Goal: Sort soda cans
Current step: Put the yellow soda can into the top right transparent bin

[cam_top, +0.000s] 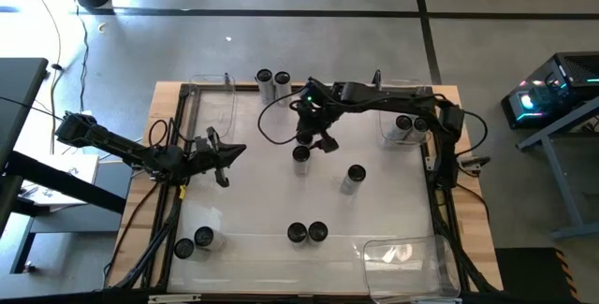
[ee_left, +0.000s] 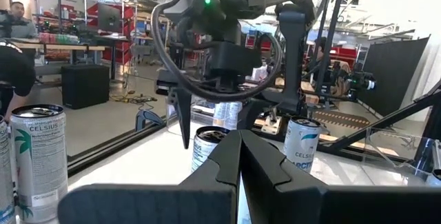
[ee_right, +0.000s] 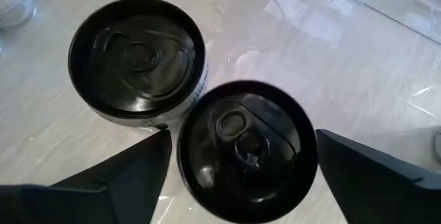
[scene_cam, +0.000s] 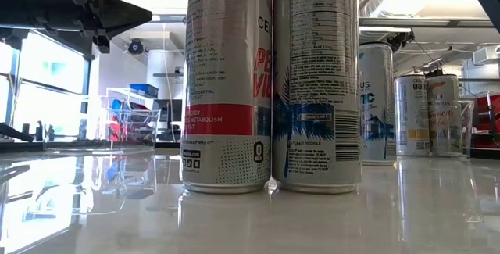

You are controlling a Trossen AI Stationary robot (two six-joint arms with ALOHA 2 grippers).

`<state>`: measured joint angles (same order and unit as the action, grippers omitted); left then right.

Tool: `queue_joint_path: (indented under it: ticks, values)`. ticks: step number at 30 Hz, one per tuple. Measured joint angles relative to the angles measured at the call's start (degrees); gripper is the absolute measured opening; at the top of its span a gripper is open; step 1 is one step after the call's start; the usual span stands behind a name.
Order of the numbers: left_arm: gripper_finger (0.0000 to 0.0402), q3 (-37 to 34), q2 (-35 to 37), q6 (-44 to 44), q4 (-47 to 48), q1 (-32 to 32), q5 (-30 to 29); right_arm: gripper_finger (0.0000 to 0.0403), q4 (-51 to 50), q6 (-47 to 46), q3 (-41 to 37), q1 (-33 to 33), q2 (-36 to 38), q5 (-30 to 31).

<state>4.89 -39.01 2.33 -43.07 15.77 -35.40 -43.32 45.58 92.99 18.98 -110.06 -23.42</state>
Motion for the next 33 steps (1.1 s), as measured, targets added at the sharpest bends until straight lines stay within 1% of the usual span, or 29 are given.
queue_joint_path:
  ticks: [4,7,8,11,13,19,22,26,28,30,31,33]
  values:
    - [0.0,0.0,-0.02,0.0,0.22,0.0,0.01,0.0284,1.38,-3.11,0.0,-0.01,0.01,-0.15]
    - [0.0,0.0,-0.02,0.0,0.26,0.0,0.02,0.0242,1.52,-6.06,0.0,0.0,0.08,0.91]
    - [0.0,0.0,0.0,0.0,0.26,0.0,0.01,0.0238,1.21,-6.89,0.0,0.01,0.33,1.28]
    - [0.0,0.0,-0.02,0.06,0.29,0.0,0.03,0.0238,-2.0,-9.81,-0.09,0.54,1.96,2.44]
    - [0.0,0.0,-0.02,0.41,0.35,0.0,0.04,0.0238,-4.05,-11.42,-0.17,1.21,4.24,4.57]
    - [0.0,0.0,-0.02,0.43,0.33,0.0,0.09,0.0238,-9.73,-17.72,-0.09,4.6,15.29,13.87]
    - [0.0,0.0,-0.01,0.44,0.33,0.0,0.26,0.0238,-11.3,-21.27,-0.09,6.56,21.34,19.87]
    - [0.0,0.0,0.0,0.45,0.37,0.02,0.28,0.0238,-16.03,-27.47,-0.22,10.32,28.67,27.18]
    - [0.0,0.0,-0.02,0.47,0.77,0.0,0.28,0.0238,-16.93,-30.84,-2.32,12.14,32.48,31.18]
    - [0.0,0.0,-0.04,0.48,1.3,0.01,0.28,0.0238,-17.92,-33.59,-6.18,14.08,36.76,35.06]
    - [0.0,0.0,-0.06,0.48,1.47,0.0,0.28,0.0238,-18.37,-34.54,-8.6,15.19,38.83,36.26]
    - [0.0,0.0,-0.36,0.48,1.57,0.0,0.28,0.0238,-17.83,-35.94,-13.9,17.82,42.56,36.76]
